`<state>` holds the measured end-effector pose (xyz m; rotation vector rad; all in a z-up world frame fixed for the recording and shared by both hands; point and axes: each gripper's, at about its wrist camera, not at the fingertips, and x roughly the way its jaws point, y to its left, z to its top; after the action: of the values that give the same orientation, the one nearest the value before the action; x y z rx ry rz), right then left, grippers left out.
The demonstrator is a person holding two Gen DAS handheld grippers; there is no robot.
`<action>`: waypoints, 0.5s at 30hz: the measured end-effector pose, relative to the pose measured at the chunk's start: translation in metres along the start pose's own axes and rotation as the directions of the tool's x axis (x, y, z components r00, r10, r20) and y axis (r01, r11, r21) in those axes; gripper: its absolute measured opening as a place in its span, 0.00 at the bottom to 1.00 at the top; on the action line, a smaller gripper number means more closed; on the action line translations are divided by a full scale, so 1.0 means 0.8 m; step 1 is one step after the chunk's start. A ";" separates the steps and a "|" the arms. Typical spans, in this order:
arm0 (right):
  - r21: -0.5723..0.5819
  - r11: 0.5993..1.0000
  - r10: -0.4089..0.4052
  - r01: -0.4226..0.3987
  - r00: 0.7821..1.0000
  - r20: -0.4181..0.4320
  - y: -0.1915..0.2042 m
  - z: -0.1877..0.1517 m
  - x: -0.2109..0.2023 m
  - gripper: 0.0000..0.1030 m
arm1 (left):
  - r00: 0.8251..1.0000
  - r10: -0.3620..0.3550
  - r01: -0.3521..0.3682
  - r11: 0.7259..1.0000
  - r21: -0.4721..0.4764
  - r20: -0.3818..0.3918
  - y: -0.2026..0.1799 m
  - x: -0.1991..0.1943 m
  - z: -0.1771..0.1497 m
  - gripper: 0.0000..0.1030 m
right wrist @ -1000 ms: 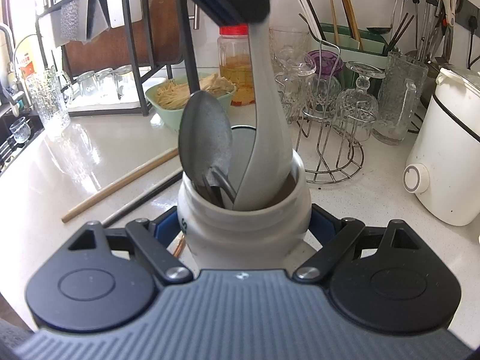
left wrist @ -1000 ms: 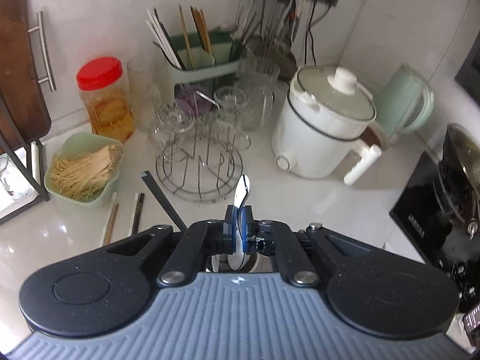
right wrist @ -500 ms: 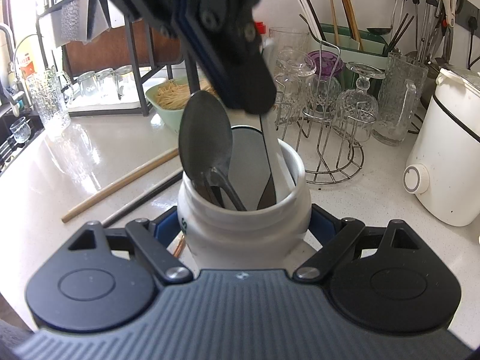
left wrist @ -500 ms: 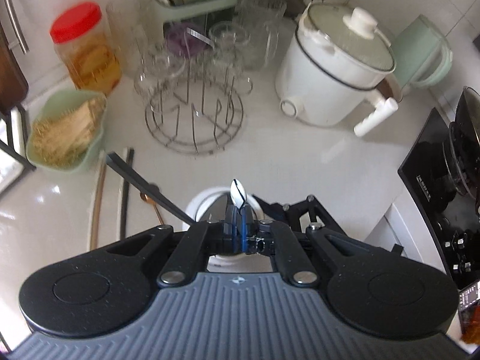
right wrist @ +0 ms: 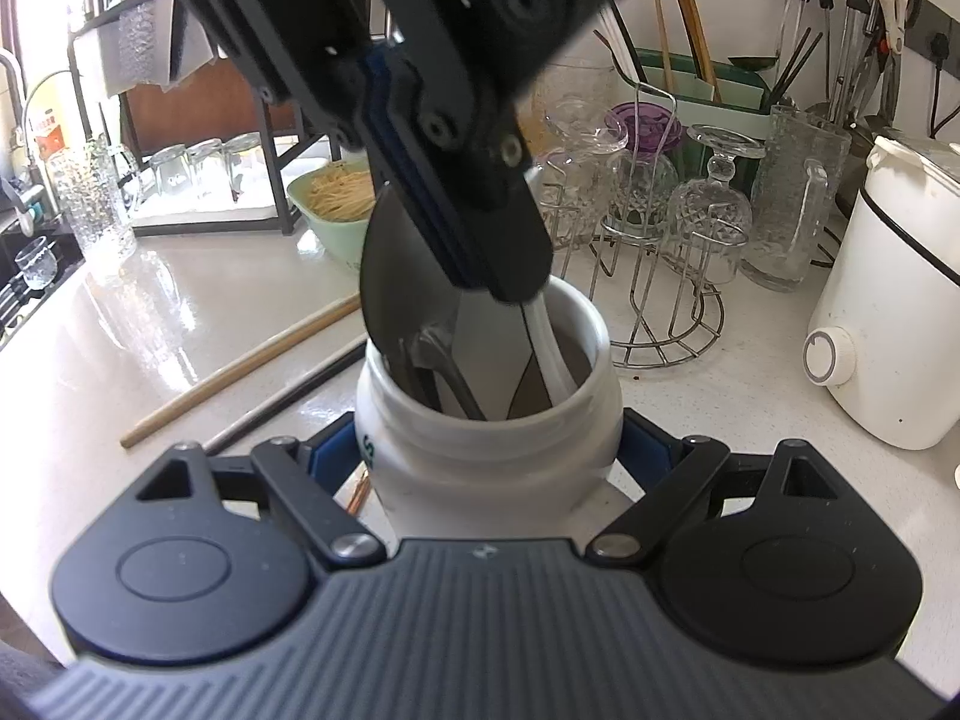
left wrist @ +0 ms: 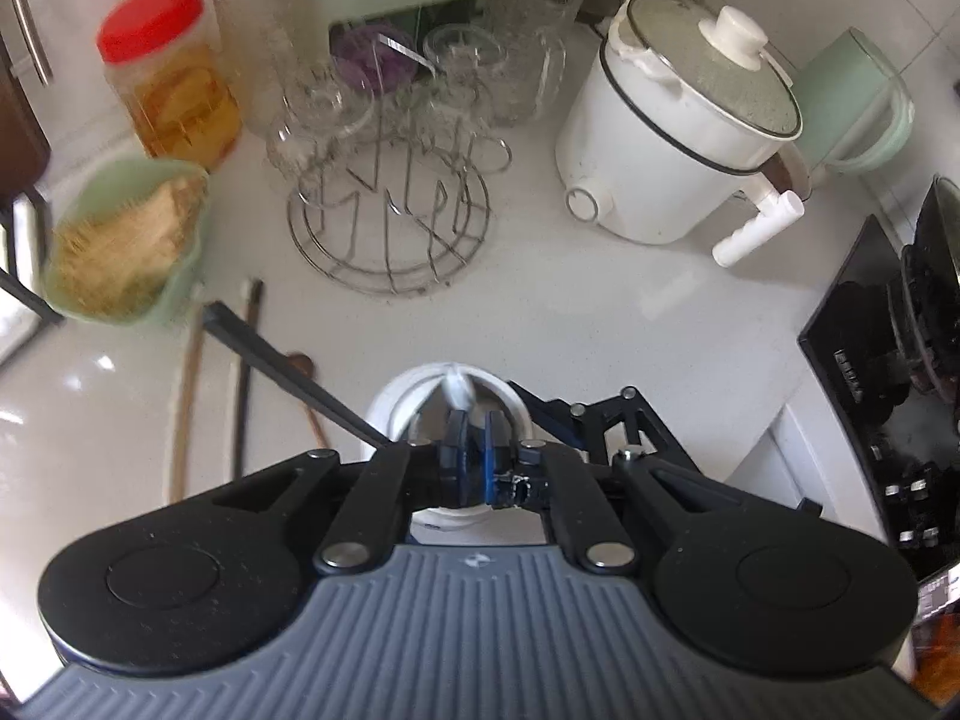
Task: Organize utensils
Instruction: 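Lower the white spoon into the jar and open the left tool, then move the left tool back down to the copper spoon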
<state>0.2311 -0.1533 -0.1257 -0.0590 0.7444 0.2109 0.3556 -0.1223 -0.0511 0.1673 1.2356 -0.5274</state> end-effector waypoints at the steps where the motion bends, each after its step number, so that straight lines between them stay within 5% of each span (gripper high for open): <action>1: 0.000 1.000 -0.001 0.001 1.000 0.000 0.000 0.000 0.000 0.88 | 1.000 -0.003 0.003 1.000 0.002 0.015 -0.001 -0.005 -0.001 0.06; 7: 0.002 1.000 -0.005 0.005 1.000 -0.005 0.001 0.001 0.000 0.88 | 0.995 -0.016 0.018 1.000 -0.021 0.096 0.003 -0.033 -0.013 0.19; 11: 0.005 1.000 -0.005 0.005 1.000 -0.009 0.001 0.002 0.001 0.88 | 0.984 0.011 -0.007 1.000 -0.027 0.175 0.005 -0.060 -0.026 0.36; 15: 0.004 1.000 -0.006 0.006 1.000 -0.009 0.001 0.001 0.001 0.88 | 0.969 0.023 -0.009 0.998 -0.057 0.244 0.018 -0.086 -0.042 0.40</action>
<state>0.2318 -0.1526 -0.1255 -0.0585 0.7537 0.2031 0.3178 -0.0764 -0.0009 0.0624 1.0059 -0.4831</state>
